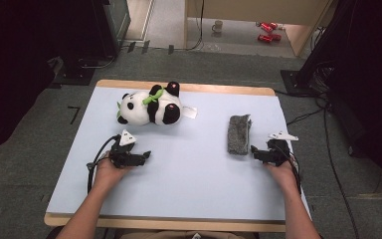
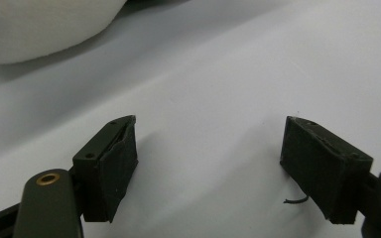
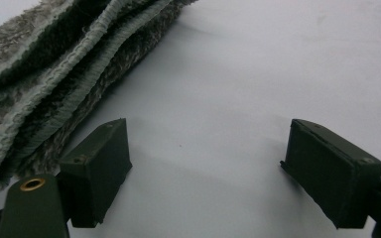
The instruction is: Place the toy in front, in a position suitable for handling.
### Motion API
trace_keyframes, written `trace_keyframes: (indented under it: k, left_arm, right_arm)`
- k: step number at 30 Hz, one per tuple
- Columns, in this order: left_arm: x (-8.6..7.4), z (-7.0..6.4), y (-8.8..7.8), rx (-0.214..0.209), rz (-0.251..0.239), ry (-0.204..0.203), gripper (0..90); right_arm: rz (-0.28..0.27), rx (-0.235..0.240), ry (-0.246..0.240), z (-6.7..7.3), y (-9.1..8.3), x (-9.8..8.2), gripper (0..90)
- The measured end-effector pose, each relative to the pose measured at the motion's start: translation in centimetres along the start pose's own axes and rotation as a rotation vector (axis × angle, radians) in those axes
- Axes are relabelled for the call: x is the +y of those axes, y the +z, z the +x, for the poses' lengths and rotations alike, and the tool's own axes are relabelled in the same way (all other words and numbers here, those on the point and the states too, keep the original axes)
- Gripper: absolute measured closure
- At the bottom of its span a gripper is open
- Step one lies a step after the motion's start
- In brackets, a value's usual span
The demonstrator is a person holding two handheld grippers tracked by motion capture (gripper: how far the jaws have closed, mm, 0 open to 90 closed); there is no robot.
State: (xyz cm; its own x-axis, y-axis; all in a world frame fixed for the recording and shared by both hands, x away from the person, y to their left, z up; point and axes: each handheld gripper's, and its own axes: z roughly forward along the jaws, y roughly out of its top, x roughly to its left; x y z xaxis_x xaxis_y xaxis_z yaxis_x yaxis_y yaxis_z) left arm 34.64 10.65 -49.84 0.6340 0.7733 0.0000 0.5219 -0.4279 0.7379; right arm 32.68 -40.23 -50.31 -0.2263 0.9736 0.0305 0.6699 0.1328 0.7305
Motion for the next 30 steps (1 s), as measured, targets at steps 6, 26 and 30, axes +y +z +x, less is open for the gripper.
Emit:
trace_keyframes:
  k: [6,26,30]
  left_arm:
    - [0.0,0.0,0.0,0.0,0.0,-0.001,22.0]
    - [0.7,0.7,-0.1,-0.031,0.029,-0.076,25.6]
    - [0.9,1.0,-0.3,-0.041,0.031,-0.087,30.6]
  right_arm:
    - [0.0,0.0,-0.001,0.0,0.0,0.0,17.3]
    - [0.003,0.006,-0.003,0.0,0.1,0.0,16.1]
    - [0.004,0.007,-0.004,0.0,0.1,0.0,15.8]
